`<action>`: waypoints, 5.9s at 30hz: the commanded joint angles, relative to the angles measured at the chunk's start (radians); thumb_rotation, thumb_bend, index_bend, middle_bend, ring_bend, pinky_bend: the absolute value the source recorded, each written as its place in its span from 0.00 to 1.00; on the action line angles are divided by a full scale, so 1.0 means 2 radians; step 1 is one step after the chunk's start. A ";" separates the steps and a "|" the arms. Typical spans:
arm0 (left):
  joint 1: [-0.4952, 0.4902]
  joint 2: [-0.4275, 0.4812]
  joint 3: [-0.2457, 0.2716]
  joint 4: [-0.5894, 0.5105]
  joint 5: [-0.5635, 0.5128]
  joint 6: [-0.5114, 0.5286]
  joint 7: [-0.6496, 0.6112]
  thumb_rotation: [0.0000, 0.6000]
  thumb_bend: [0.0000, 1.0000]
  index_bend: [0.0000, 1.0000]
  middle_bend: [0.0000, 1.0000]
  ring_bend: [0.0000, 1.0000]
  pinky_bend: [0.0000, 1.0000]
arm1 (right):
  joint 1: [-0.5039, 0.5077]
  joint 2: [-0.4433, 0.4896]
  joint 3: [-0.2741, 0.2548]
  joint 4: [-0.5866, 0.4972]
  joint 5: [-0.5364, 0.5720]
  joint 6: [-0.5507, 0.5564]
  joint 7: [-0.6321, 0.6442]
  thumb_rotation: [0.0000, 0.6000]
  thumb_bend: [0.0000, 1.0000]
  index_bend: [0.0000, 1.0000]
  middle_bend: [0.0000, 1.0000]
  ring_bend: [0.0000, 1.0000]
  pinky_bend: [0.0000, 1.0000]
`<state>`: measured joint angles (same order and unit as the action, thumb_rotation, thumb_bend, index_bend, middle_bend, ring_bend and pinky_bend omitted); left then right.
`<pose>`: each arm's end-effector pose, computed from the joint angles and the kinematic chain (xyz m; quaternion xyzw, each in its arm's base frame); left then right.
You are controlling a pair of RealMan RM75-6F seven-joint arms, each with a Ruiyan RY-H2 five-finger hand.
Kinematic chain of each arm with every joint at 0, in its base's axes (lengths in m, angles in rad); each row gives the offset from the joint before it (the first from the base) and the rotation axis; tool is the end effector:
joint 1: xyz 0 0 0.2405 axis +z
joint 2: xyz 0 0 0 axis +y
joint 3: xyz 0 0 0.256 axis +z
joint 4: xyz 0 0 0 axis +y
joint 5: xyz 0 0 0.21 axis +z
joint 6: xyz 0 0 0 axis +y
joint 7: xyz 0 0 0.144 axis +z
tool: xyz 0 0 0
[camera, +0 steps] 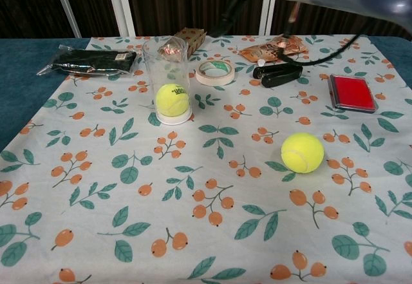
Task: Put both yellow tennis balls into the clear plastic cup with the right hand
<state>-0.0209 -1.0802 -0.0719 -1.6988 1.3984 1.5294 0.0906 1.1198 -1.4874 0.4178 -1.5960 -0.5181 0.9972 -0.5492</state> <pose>-0.3171 0.1637 0.1774 -0.5477 -0.3972 -0.3568 0.6442 -0.0070 -0.4107 0.0294 0.6769 -0.4282 0.4292 0.4174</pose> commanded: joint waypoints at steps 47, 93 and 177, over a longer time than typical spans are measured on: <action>-0.006 -0.017 0.002 0.001 -0.001 -0.007 0.030 1.00 0.00 0.12 0.00 0.00 0.00 | -0.215 -0.006 -0.198 -0.022 -0.252 -0.004 0.117 1.00 0.23 0.21 0.17 0.30 0.00; -0.006 -0.014 0.000 -0.001 -0.006 -0.009 0.026 1.00 0.00 0.16 0.00 0.00 0.00 | 0.004 0.021 -0.002 0.003 -0.023 -0.061 0.008 1.00 0.51 0.44 0.34 0.49 0.00; -0.008 -0.019 -0.002 0.009 -0.003 -0.005 0.013 1.00 0.00 0.11 0.00 0.00 0.00 | -0.423 0.168 -0.265 -0.082 -0.457 0.317 0.199 1.00 0.16 0.16 0.05 0.12 0.00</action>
<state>-0.0360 -1.1186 -0.0766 -1.6817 1.3924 1.5192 0.1164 0.2928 -1.1343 -0.1089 -1.7767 -1.4154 1.6119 -0.1592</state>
